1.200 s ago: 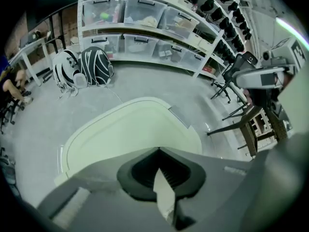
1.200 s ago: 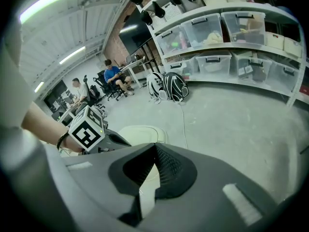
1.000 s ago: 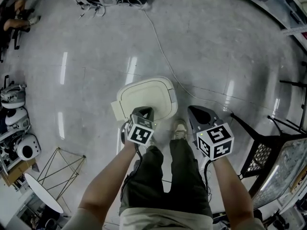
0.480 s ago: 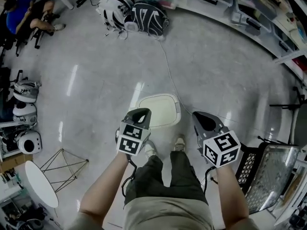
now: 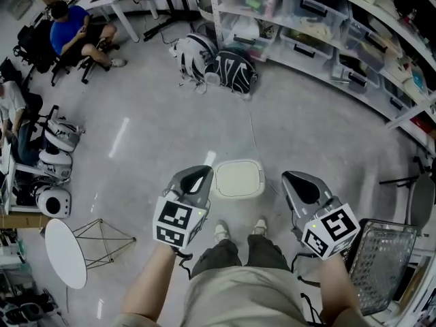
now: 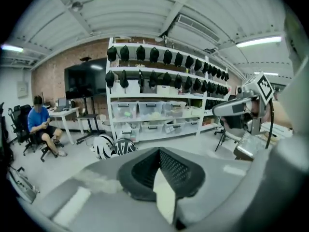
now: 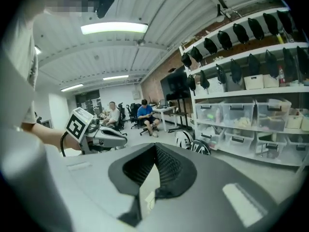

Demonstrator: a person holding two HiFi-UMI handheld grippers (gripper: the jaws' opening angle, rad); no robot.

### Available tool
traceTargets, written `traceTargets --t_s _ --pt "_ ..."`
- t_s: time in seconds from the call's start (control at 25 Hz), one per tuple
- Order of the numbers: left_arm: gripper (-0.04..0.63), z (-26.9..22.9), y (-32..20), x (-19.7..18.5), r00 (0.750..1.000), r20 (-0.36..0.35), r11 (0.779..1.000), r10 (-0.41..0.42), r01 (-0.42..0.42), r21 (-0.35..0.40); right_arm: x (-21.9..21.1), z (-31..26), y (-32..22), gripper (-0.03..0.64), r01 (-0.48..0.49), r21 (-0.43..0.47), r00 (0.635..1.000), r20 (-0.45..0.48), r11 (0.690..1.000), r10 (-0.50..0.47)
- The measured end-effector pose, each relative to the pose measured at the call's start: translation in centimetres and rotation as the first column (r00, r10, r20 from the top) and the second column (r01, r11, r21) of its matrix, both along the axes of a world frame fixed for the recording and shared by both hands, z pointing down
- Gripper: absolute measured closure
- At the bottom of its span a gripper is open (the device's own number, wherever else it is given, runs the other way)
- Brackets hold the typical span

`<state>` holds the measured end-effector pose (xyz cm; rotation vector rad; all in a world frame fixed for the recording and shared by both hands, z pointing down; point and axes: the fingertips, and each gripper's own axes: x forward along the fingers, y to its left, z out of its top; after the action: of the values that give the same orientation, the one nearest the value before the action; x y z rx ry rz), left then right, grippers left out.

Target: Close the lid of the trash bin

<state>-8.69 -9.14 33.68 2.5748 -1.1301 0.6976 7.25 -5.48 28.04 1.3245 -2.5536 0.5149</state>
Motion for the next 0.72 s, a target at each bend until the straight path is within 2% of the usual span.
traceTargets --t_s 0.16,0.32,0.56,0.72 --pt "0.592 -7.4 2.1 -1.2 1.0 -0.015 0.995 -0.014 0.016 0.102 -0.9 -6.1 2.1 0.614 0.032 0.089 0.999 -0.002 0.996 -0.032" --pt "0.592 -13.8 4.0 -2.5 0.997 -0.061 0.974 -0.055 0.067 0.216 -1.6 -11.1 4.1 0.614 0.053 0.166 0.998 0.012 0.985 -0.056" --pt "0.592 -19.2 6.8 -4.3 0.986 -0.118 0.946 -0.119 0.149 0.287 -2.3 -15.9 6.8 0.614 0.073 0.252 0.997 0.009 0.965 -0.078" --pt "0.592 -20.9 8.3 -4.7 0.983 -0.145 0.938 -0.113 0.154 0.311 -2.3 -18.0 7.1 0.614 0.08 0.285 0.995 0.035 0.955 -0.094"
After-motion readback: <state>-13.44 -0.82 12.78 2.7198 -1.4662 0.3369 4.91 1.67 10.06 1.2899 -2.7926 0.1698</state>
